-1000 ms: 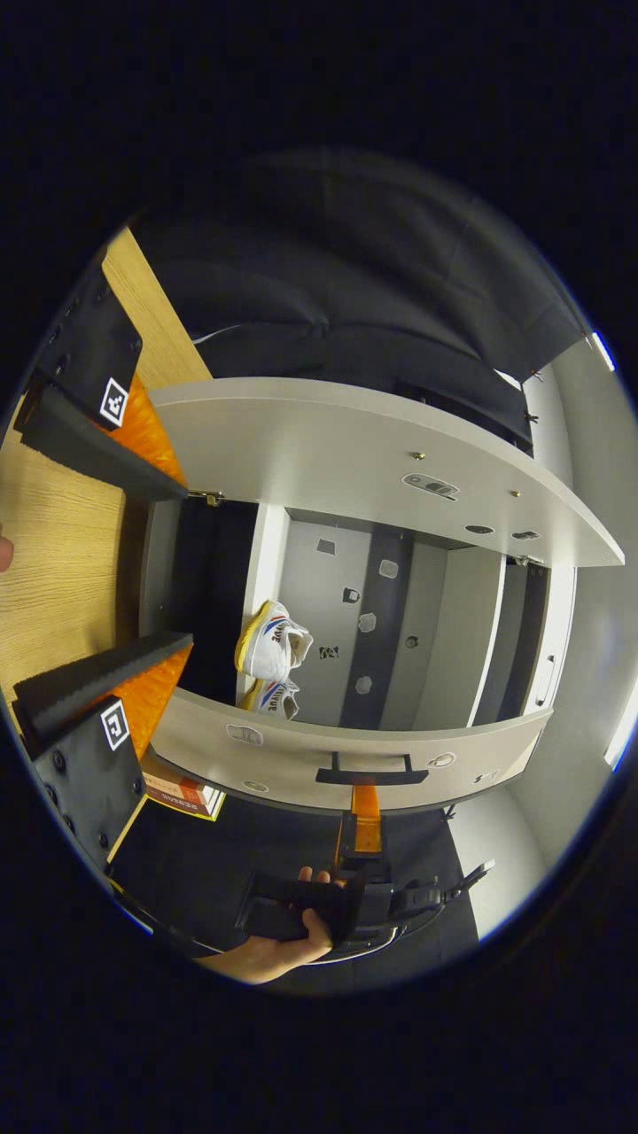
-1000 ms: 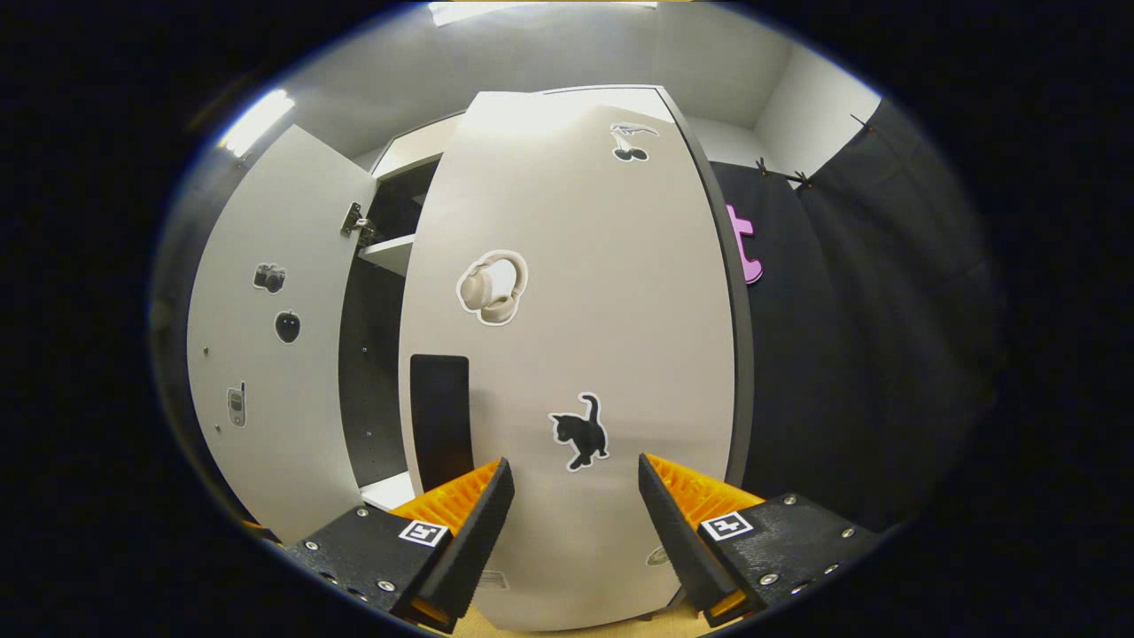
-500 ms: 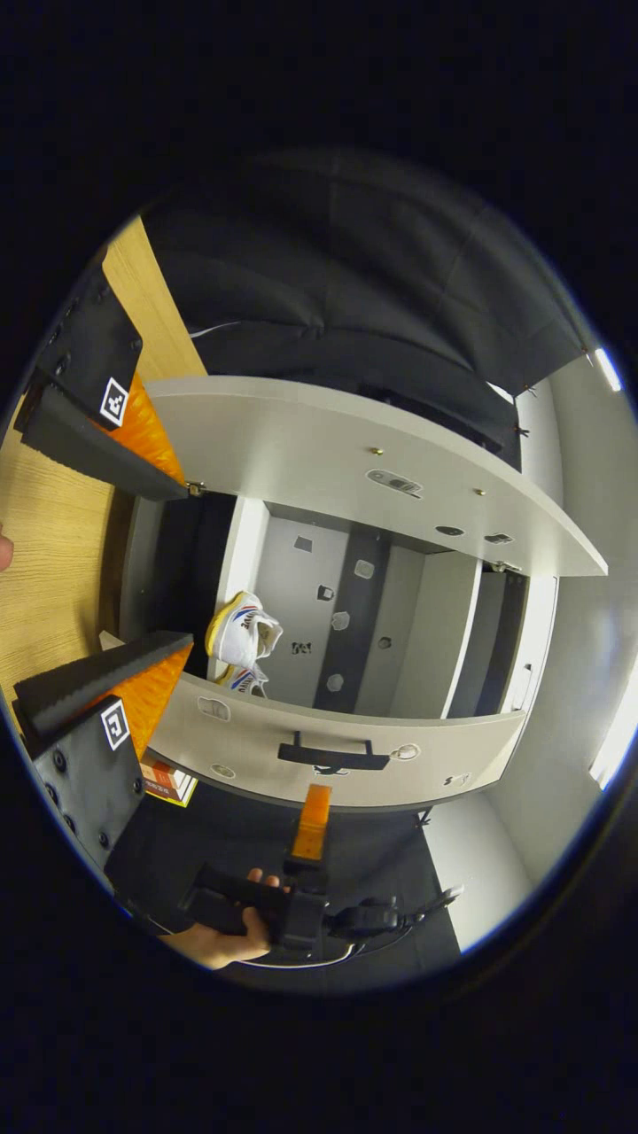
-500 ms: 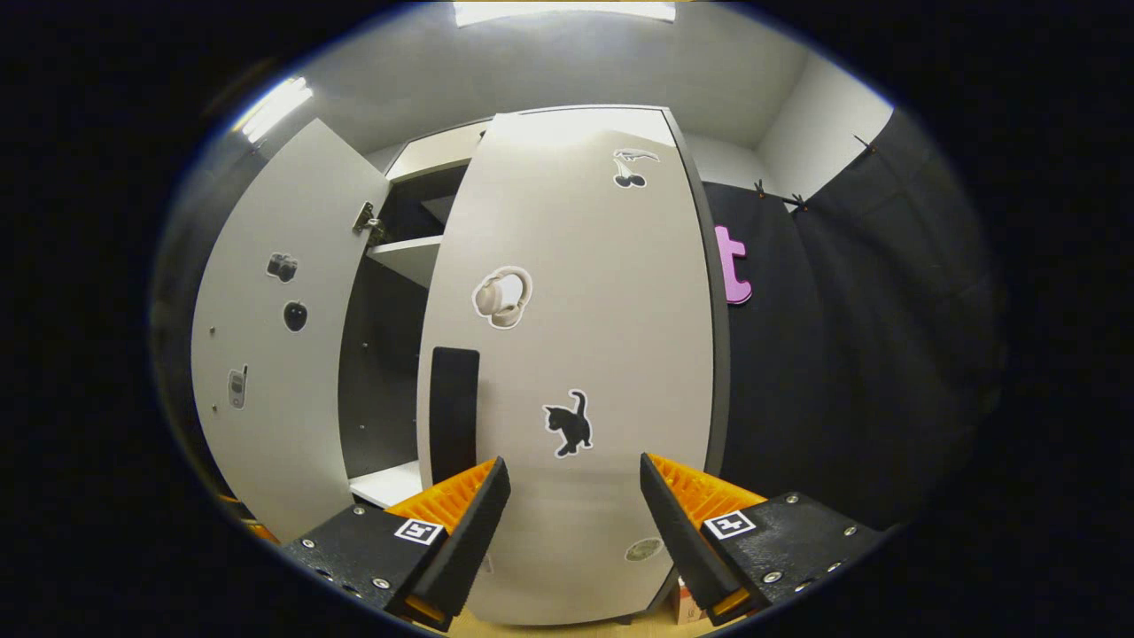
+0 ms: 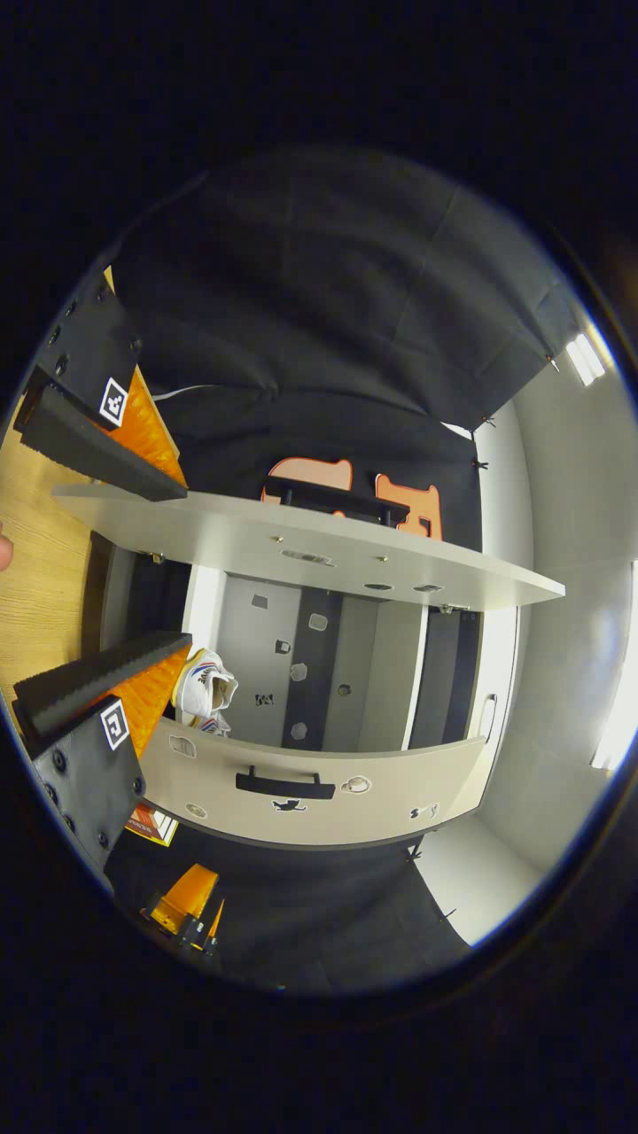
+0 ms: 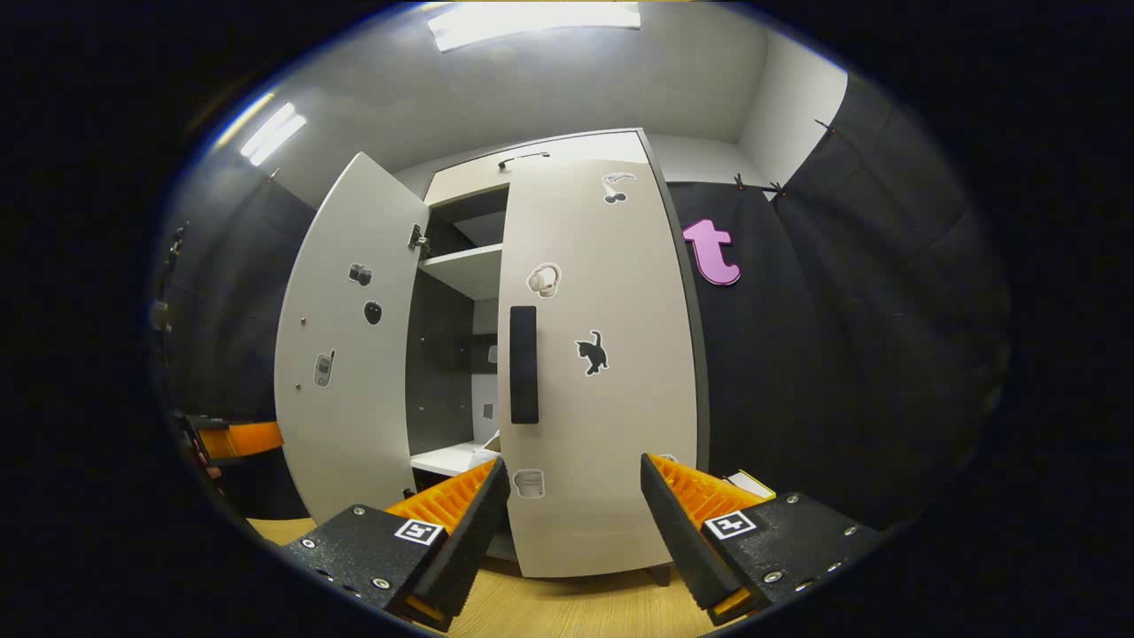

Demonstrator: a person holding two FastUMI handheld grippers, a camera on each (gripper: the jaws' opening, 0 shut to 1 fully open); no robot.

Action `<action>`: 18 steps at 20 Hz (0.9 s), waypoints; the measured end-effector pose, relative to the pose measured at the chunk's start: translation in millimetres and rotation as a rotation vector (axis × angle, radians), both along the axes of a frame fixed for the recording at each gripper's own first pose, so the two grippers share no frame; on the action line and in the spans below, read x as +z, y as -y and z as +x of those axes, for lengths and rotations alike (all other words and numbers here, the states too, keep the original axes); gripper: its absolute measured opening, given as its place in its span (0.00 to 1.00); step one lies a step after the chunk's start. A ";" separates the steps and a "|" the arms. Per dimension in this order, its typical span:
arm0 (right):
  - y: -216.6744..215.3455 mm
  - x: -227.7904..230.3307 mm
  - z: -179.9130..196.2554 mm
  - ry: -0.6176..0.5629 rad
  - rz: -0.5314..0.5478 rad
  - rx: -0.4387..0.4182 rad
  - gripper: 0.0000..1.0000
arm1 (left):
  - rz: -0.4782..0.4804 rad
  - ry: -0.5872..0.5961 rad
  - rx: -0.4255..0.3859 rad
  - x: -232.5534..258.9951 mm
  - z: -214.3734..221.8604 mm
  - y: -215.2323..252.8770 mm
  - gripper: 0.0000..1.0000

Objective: Grab one shoe with the right hand and put it into the shoe cabinet, grab the other shoe with the left hand and put it into the shoe cabinet; then close the right door with the right hand and the left door with the left hand.

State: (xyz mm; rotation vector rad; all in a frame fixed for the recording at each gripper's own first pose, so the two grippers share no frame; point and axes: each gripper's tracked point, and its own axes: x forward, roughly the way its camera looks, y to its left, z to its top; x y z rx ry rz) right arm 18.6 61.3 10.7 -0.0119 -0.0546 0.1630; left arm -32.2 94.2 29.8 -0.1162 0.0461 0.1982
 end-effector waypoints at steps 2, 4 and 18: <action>2.2 -13.7 -13.1 -0.023 0.013 -0.004 0.92 | -0.010 -0.003 0.026 3.8 -5.0 -11.4 0.92; 5.7 -24.6 -20.2 -0.049 0.025 -0.011 0.92 | -0.014 0.006 0.061 11.2 -8.3 -28.4 0.96; 23.8 -36.3 -20.8 -0.103 0.024 -0.051 0.92 | 0.022 0.042 0.144 57.1 103.5 -183.5 0.96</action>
